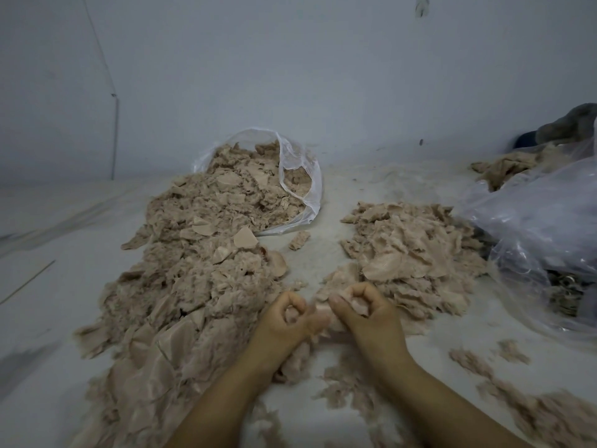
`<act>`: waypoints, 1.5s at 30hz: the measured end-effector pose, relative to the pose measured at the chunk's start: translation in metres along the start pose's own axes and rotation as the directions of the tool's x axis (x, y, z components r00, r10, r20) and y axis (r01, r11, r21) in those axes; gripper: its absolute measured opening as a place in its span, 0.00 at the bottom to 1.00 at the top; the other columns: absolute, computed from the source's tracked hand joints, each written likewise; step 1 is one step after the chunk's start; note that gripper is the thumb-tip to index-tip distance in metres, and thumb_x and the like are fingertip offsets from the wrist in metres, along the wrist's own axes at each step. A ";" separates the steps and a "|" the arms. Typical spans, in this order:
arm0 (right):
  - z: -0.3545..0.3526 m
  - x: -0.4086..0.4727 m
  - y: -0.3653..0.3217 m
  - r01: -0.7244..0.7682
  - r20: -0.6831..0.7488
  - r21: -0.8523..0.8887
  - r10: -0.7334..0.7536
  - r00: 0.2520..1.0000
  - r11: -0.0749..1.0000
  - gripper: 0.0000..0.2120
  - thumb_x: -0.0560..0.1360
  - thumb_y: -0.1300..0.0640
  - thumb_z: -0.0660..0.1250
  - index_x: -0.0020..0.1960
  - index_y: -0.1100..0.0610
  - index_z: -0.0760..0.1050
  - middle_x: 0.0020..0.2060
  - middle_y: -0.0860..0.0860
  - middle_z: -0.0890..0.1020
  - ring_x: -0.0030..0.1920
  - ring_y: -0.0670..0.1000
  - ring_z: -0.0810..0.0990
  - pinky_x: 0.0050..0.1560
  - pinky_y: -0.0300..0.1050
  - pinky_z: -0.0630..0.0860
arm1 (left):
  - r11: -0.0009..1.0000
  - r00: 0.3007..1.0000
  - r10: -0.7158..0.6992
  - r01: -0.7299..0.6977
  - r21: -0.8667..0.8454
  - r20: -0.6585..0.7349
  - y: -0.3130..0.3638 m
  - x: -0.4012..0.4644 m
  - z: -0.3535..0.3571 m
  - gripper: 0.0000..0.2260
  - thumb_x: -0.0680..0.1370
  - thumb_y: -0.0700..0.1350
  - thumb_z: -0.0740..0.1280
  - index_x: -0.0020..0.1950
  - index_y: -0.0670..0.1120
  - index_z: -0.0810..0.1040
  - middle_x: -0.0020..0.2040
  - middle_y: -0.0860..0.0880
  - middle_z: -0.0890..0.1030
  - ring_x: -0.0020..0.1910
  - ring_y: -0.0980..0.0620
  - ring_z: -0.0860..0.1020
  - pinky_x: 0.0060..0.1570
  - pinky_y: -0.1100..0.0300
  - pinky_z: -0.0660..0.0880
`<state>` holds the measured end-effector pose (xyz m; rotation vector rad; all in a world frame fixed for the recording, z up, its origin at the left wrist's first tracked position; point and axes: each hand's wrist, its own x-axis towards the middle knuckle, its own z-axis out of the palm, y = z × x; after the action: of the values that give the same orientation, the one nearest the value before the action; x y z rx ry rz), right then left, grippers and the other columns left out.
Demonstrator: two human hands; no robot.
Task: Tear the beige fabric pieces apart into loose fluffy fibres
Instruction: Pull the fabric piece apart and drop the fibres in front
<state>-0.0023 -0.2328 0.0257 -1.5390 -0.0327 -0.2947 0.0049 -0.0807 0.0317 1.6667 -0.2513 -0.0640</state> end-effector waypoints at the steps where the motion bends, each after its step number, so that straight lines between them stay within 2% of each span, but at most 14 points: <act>1: 0.002 -0.001 0.000 0.008 0.021 0.003 -0.008 1.000 1.000 0.07 0.72 0.59 0.72 0.38 0.53 0.75 0.35 0.54 0.79 0.39 0.54 0.78 0.44 0.51 0.77 | 0.999 1.000 -0.013 0.014 0.045 -0.021 0.000 0.000 0.002 0.15 0.66 0.50 0.78 0.45 0.48 0.76 0.40 0.49 0.81 0.37 0.52 0.79 0.36 0.62 0.75; 3: 0.002 -0.003 -0.001 -0.002 0.031 0.052 0.000 1.000 0.999 0.07 0.72 0.59 0.72 0.38 0.55 0.75 0.37 0.58 0.80 0.40 0.56 0.78 0.46 0.53 0.76 | 0.998 1.000 0.017 -0.016 0.059 -0.011 -0.001 0.000 0.003 0.05 0.71 0.43 0.74 0.43 0.50 0.80 0.39 0.53 0.82 0.38 0.57 0.80 0.38 0.67 0.75; 6: -0.001 -0.001 -0.002 -0.081 0.025 0.119 0.078 0.997 0.990 0.07 0.73 0.59 0.71 0.37 0.59 0.76 0.34 0.61 0.77 0.36 0.56 0.75 0.42 0.50 0.73 | 0.999 0.999 0.028 -0.029 0.035 0.019 0.000 0.001 0.000 0.13 0.76 0.39 0.68 0.33 0.50 0.80 0.33 0.55 0.80 0.33 0.59 0.77 0.37 0.69 0.72; 13: -0.012 0.012 -0.004 -0.207 -0.021 0.288 0.223 0.975 0.935 0.04 0.76 0.62 0.66 0.42 0.60 0.76 0.22 0.49 0.72 0.21 0.45 0.67 0.21 0.35 0.65 | 0.999 0.999 -0.033 0.034 0.029 -0.019 0.000 0.002 -0.004 0.14 0.78 0.39 0.64 0.34 0.48 0.80 0.29 0.54 0.79 0.27 0.60 0.75 0.30 0.69 0.70; 15: -0.019 0.020 -0.011 -0.191 -0.040 0.540 0.251 0.967 0.820 0.05 0.77 0.62 0.64 0.49 0.62 0.77 0.27 0.51 0.80 0.26 0.45 0.77 0.25 0.35 0.73 | 0.999 0.998 -0.047 0.046 -0.019 -0.052 0.000 0.003 -0.007 0.10 0.79 0.40 0.63 0.41 0.40 0.81 0.35 0.47 0.83 0.34 0.54 0.79 0.34 0.65 0.74; 17: -0.022 0.021 -0.014 -0.269 0.090 0.695 0.291 0.952 0.666 0.10 0.75 0.56 0.65 0.51 0.63 0.76 0.40 0.57 0.85 0.40 0.52 0.85 0.34 0.39 0.80 | 0.993 0.995 -0.056 0.046 -0.113 -0.081 -0.001 0.004 -0.008 0.11 0.78 0.42 0.64 0.47 0.34 0.79 0.44 0.39 0.84 0.40 0.49 0.82 0.39 0.63 0.77; 20: -0.014 0.007 -0.008 -0.460 0.316 0.367 0.357 0.879 0.808 0.20 0.70 0.47 0.68 0.52 0.63 0.77 0.43 0.58 0.84 0.41 0.54 0.84 0.35 0.44 0.80 | 0.980 0.988 -0.051 0.021 -0.198 -0.145 -0.004 0.006 -0.004 0.10 0.74 0.46 0.67 0.47 0.41 0.81 0.44 0.41 0.84 0.42 0.48 0.82 0.43 0.58 0.78; 22: -0.005 -0.004 -0.004 -0.421 0.392 0.076 0.361 0.846 0.904 0.20 0.68 0.47 0.72 0.52 0.60 0.77 0.38 0.53 0.83 0.35 0.50 0.81 0.31 0.42 0.77 | 0.981 0.990 -0.011 -0.017 -0.194 -0.142 -0.006 0.006 -0.002 0.08 0.72 0.49 0.67 0.43 0.46 0.82 0.42 0.43 0.84 0.42 0.47 0.81 0.45 0.54 0.77; 25: 0.003 -0.009 -0.001 -0.324 0.382 -0.048 0.317 0.868 0.945 0.13 0.70 0.56 0.74 0.48 0.60 0.74 0.30 0.52 0.79 0.27 0.46 0.76 0.26 0.38 0.73 | 0.953 0.998 0.006 -0.024 -0.301 -0.061 -0.004 0.005 -0.001 0.07 0.71 0.49 0.67 0.43 0.48 0.82 0.44 0.42 0.83 0.42 0.46 0.82 0.42 0.55 0.79; 29: -0.003 -0.003 -0.001 -0.295 0.272 0.012 0.280 0.920 0.955 0.05 0.73 0.63 0.71 0.44 0.62 0.74 0.26 0.53 0.77 0.24 0.48 0.73 0.26 0.38 0.71 | 0.970 0.989 -0.004 -0.032 -0.242 -0.148 -0.007 0.007 -0.006 0.04 0.71 0.45 0.70 0.44 0.49 0.83 0.46 0.47 0.84 0.46 0.49 0.80 0.48 0.55 0.77; 32: -0.008 -0.002 -0.002 -0.275 0.246 0.093 0.246 0.937 0.957 0.06 0.73 0.62 0.70 0.43 0.63 0.74 0.24 0.53 0.75 0.23 0.47 0.73 0.24 0.38 0.70 | 0.989 0.987 0.003 -0.026 -0.144 -0.159 -0.008 0.006 -0.009 0.04 0.73 0.39 0.70 0.45 0.48 0.82 0.41 0.48 0.82 0.40 0.53 0.79 0.41 0.62 0.76; 37: -0.006 -0.003 -0.003 -0.270 0.299 0.163 0.213 0.930 0.949 0.02 0.76 0.64 0.66 0.44 0.62 0.73 0.28 0.54 0.78 0.28 0.49 0.78 0.27 0.39 0.74 | 0.987 0.987 0.160 -0.160 -0.029 -0.012 0.003 -0.004 -0.001 0.10 0.73 0.50 0.64 0.43 0.45 0.80 0.25 0.55 0.77 0.24 0.65 0.72 0.26 0.73 0.67; 41: -0.007 -0.001 -0.001 -0.307 0.330 0.224 0.224 0.917 0.925 0.06 0.79 0.66 0.61 0.44 0.60 0.73 0.32 0.54 0.79 0.32 0.48 0.78 0.31 0.38 0.76 | 0.982 0.982 0.189 -0.188 0.022 -0.023 0.005 -0.004 0.001 0.09 0.72 0.52 0.63 0.43 0.53 0.82 0.27 0.58 0.78 0.27 0.65 0.74 0.30 0.74 0.69; 45: -0.007 0.002 -0.001 -0.337 0.342 0.228 0.248 0.906 0.914 0.07 0.80 0.67 0.58 0.47 0.60 0.74 0.35 0.54 0.81 0.34 0.49 0.79 0.34 0.40 0.77 | 0.961 0.972 0.236 -0.232 0.151 -0.006 0.003 -0.002 -0.005 0.07 0.68 0.50 0.69 0.36 0.49 0.83 0.46 0.51 0.80 0.46 0.57 0.78 0.48 0.67 0.73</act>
<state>-0.0020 -0.2403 0.0266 -1.2680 -0.0810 0.1896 0.0032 -0.0753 0.0354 1.7743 -0.4422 0.1565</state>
